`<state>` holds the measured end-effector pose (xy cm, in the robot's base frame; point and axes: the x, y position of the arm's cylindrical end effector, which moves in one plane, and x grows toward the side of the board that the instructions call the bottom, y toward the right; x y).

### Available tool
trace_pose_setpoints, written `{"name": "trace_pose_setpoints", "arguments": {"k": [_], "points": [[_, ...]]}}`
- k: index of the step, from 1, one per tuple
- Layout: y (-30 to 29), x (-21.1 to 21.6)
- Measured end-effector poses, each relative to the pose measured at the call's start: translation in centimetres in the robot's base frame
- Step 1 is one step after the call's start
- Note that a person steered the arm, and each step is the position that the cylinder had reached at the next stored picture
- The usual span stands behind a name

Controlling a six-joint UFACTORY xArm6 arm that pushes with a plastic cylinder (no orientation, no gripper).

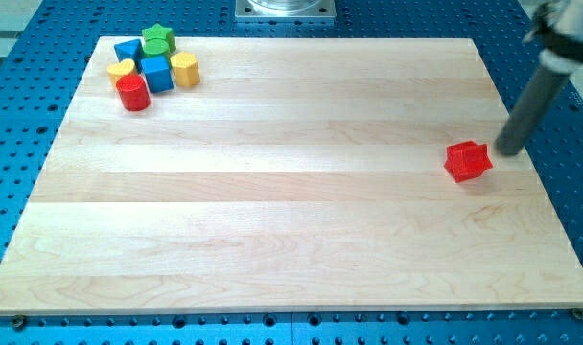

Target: Move the red star at the bottom center of the board

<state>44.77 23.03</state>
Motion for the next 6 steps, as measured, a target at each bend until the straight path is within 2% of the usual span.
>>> {"name": "trace_pose_setpoints", "arguments": {"k": [1,2,3,4,5,6], "points": [[-13.4,1.5],[-10.8,1.9],[-6.4,8.1],[-12.6,12.1],[-21.7,12.6],[-27.1,16.1]]}}
